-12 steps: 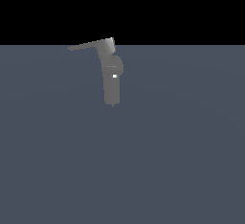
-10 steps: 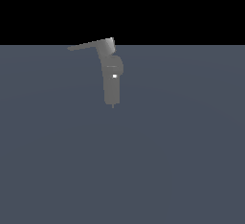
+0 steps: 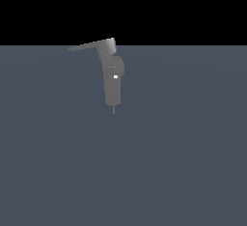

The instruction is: Turn on the faucet by rotating a designated handle.

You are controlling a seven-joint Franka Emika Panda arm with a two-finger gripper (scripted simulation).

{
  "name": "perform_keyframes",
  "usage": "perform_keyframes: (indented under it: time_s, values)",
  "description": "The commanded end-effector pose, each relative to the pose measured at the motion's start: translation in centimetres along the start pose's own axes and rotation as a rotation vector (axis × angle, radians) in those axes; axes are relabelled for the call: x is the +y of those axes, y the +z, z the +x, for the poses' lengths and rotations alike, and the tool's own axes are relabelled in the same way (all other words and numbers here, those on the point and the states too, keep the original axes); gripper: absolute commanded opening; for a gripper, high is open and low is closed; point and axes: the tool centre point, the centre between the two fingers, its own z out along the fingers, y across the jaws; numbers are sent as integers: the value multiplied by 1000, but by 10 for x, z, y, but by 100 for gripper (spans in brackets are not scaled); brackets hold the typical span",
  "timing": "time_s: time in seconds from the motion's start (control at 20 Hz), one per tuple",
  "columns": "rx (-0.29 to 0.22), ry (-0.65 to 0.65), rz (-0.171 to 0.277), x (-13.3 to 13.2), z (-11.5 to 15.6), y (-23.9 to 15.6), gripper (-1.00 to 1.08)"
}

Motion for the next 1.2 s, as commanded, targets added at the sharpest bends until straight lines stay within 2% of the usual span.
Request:
perform_keyframes:
  time_s: [0.0, 0.55, 1.15]
  values:
    - [1, 0, -1, 0, 0, 0, -100]
    - [-16, 82, 29, -5, 25, -4, -100]
    - [-77, 327, 84, -19, 98, -3, -100]
